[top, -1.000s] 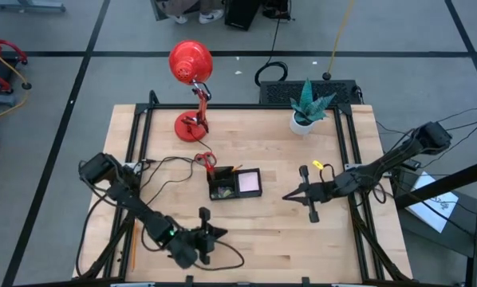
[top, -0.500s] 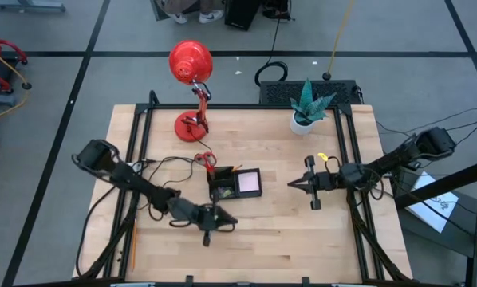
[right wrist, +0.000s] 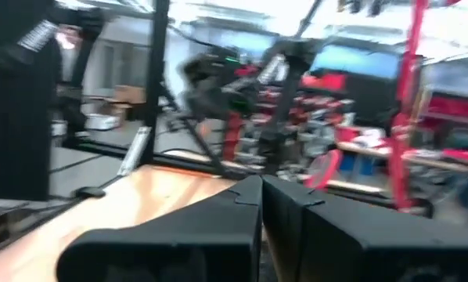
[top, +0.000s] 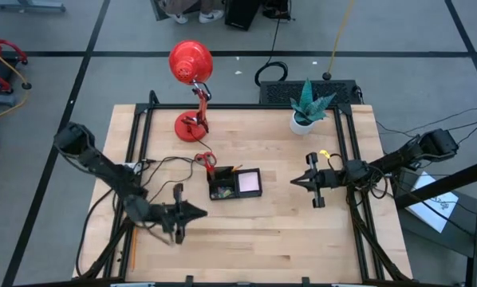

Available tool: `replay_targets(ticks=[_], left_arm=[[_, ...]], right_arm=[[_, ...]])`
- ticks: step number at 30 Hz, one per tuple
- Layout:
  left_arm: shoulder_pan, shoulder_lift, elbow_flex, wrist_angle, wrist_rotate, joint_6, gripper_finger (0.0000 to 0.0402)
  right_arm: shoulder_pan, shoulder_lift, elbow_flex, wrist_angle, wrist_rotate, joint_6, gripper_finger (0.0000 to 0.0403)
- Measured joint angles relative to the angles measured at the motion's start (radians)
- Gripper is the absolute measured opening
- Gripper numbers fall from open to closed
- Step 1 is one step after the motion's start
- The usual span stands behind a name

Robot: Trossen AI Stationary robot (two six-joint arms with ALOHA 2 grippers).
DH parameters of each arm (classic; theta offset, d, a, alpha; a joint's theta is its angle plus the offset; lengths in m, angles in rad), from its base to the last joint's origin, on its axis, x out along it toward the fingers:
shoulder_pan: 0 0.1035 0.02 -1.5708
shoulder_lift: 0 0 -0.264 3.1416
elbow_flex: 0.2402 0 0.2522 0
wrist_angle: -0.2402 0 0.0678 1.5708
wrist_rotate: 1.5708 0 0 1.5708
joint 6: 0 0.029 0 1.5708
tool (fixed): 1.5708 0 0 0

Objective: Pick and place office supplies into organizer
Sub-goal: Return to Home Position

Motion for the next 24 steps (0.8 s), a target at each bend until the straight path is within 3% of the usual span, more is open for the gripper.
replay_targets(ticks=[4, 8, 13, 18, 24], left_arm=[[0.084, 0.017, -0.195, 0.364, 0.219, -0.009, 0.0001], [0.153, 0.02, -0.312, 0.578, 0.321, -0.034, 0.0], [0.143, 0.009, -0.377, 0.644, 0.214, 0.012, 0.0], [0.047, -0.077, -0.418, 0.649, -0.014, 0.111, 0.0], [-0.032, -0.271, -0.419, 0.611, -0.044, 0.262, 0.0]], right_arm=[[-0.052, -0.017, 0.0, -0.066, -0.18, 0.085, 0.0], [-0.064, -0.018, 0.0, -0.085, -0.2, 0.134, 0.0], [-0.075, -0.019, 0.0, -0.099, -0.198, 0.12, 0.0], [-0.112, -0.093, -0.007, -0.103, -0.143, 0.12, 0.0], [-0.136, -0.238, -0.015, -0.236, -0.151, 0.138, 0.0]])
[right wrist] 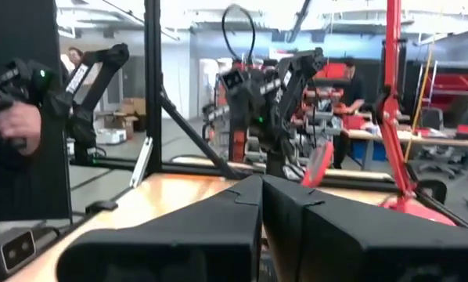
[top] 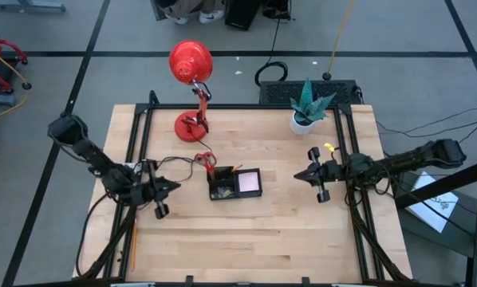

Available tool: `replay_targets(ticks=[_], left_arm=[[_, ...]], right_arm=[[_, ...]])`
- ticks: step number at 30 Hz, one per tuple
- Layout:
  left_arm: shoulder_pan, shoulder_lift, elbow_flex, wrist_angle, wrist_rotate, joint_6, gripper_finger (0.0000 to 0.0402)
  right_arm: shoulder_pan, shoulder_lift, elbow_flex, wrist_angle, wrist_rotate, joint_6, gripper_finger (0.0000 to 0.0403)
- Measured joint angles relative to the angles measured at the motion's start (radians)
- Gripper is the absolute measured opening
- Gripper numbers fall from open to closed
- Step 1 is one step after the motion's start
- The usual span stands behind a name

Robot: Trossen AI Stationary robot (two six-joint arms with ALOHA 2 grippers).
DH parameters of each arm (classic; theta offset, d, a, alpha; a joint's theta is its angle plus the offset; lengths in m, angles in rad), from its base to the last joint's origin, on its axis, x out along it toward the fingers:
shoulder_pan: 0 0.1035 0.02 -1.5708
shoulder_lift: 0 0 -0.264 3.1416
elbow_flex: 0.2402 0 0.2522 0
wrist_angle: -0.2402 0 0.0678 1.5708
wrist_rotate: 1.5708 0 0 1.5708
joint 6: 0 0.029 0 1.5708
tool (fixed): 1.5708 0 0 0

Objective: Pick and place office supplies into organizer
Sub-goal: Return to Home Position

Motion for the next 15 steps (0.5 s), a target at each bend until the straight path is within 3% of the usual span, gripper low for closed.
replay_targets(ticks=[5, 11, 15], left_arm=[[0.082, -0.167, 0.0, -0.162, 0.071, 0.035, 0.0], [0.298, -0.307, 0.065, -0.509, 0.343, -0.113, 0.0], [0.396, -0.343, 0.183, -0.781, 0.434, -0.175, 0.0]], right_arm=[[-0.01, -0.095, 0.011, -0.116, -0.001, 0.0, 0.0], [-0.011, -0.125, 0.012, -0.14, -0.006, -0.001, 0.0], [-0.036, -0.14, 0.012, -0.109, -0.141, -0.014, 0.0]])
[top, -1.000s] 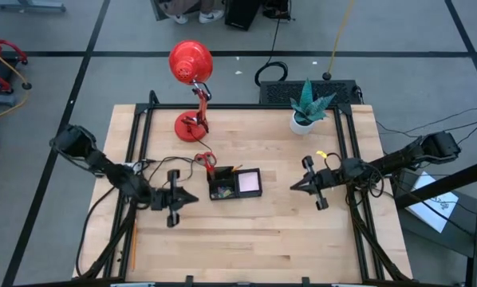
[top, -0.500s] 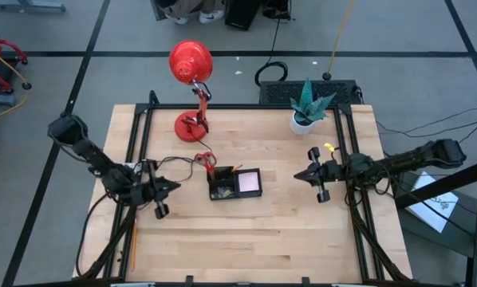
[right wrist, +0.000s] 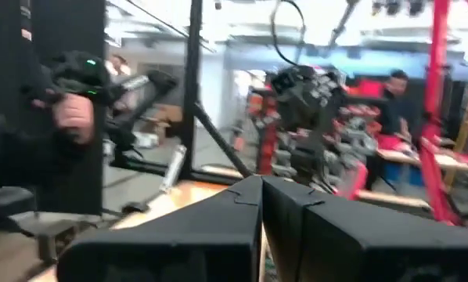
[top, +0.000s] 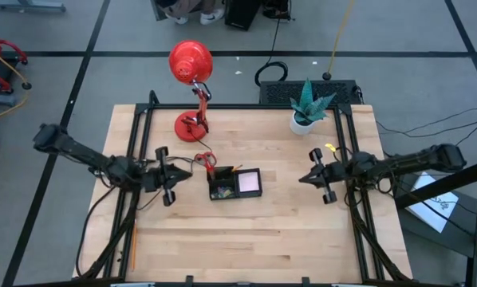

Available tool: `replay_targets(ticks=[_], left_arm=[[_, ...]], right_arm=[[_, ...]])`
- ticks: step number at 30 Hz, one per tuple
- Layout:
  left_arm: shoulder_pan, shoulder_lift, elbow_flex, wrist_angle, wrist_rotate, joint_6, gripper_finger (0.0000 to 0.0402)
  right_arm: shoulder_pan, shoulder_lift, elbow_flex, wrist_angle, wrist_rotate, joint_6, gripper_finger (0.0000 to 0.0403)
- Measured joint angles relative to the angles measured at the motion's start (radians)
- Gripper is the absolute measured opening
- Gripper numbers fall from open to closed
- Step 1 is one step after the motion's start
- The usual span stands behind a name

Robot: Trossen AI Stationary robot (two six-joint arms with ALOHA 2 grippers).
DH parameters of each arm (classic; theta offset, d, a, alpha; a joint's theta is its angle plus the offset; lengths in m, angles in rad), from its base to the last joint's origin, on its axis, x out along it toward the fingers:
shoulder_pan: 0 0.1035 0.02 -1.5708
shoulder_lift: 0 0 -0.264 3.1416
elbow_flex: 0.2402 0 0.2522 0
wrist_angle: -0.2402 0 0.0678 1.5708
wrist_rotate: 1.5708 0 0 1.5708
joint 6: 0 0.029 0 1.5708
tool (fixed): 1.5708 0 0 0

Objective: Pick and place office supplies into organizer
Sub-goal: Return to Home Position

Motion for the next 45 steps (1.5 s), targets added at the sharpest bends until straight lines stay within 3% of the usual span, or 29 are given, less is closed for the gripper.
replay_targets(ticks=[5, 9, 15, 21, 30, 34, 38, 45], left_arm=[[-0.014, -0.069, 0.134, -0.286, -0.014, -0.004, 0.0], [-0.085, -0.192, 0.119, -0.369, -0.124, 0.002, 0.0], [-0.144, -0.35, -0.033, -0.291, -0.136, -0.058, 0.0], [-0.206, -0.413, -0.206, -0.123, -0.253, -0.06, 0.0], [-0.294, -0.419, -0.207, -0.154, -0.386, -0.085, 0.0], [-0.316, -0.419, -0.207, -0.172, -0.38, -0.15, 0.0], [-0.331, -0.418, -0.207, -0.232, -0.391, -0.224, 0.0], [-0.361, -0.418, -0.207, -0.183, -0.41, -0.187, 0.0]], right_arm=[[-0.05, -0.061, 0.001, -0.021, -0.084, 0.053, 0.0], [-0.083, -0.128, 0.002, -0.136, -0.119, 0.07, 0.0], [-0.113, -0.188, 0.0, -0.226, -0.119, 0.08, 0.0], [-0.113, -0.189, -0.008, -0.225, -0.119, 0.063, 0.0], [-0.112, -0.179, -0.011, -0.228, -0.097, 0.081, 0.0], [-0.111, -0.156, -0.012, -0.224, -0.036, 0.075, 0.0], [-0.097, -0.116, -0.013, -0.208, -0.04, 0.081, 0.0], [-0.039, -0.094, -0.043, -0.06, -0.045, 0.032, 0.0]])
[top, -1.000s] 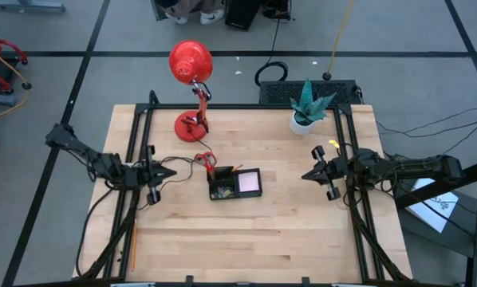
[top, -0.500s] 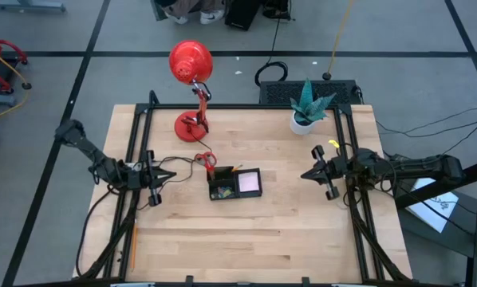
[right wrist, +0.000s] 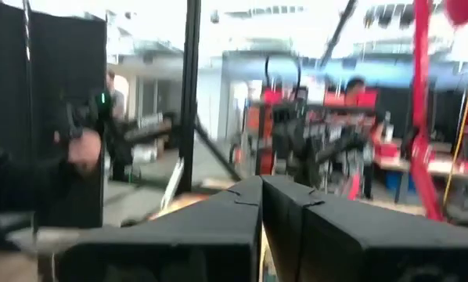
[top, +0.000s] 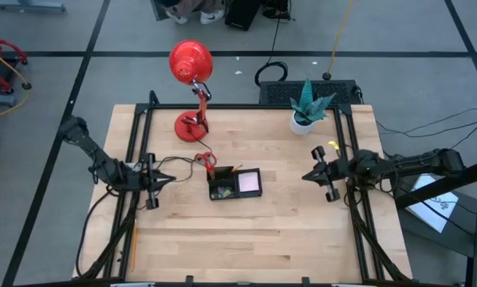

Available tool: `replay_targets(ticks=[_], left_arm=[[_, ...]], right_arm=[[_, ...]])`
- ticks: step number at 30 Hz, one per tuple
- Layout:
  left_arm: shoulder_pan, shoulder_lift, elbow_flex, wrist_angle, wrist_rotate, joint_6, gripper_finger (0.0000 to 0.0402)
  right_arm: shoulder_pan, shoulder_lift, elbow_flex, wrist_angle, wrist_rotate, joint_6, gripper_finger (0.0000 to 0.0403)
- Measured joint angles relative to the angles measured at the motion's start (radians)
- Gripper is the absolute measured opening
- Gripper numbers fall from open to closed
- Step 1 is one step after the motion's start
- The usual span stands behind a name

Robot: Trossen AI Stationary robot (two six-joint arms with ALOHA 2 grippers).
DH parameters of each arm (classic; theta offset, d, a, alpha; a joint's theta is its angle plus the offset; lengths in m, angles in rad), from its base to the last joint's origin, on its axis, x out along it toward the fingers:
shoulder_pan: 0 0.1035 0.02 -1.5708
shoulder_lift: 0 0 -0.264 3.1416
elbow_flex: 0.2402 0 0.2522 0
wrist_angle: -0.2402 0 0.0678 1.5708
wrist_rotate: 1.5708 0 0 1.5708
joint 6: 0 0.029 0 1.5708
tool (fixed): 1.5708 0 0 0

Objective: Pick and place office supplies into organizer
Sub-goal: Return to Home Position

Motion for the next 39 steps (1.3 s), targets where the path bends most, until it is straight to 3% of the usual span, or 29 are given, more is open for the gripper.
replay_targets(ticks=[16, 22, 39], left_arm=[[-0.071, 0.0, 0.0, -0.051, -0.143, -0.093, 0.0], [-0.095, 0.0, 0.0, -0.059, -0.209, -0.123, 0.0], [-0.166, 0.0, 0.0, -0.12, -0.244, -0.295, 0.0006]], right_arm=[[0.029, -0.005, -0.009, -0.044, 0.066, 0.046, 0.0], [0.028, -0.002, -0.009, -0.068, 0.239, 0.11, 0.0], [0.046, -0.004, -0.01, -0.083, 0.211, 0.121, 0.0]])
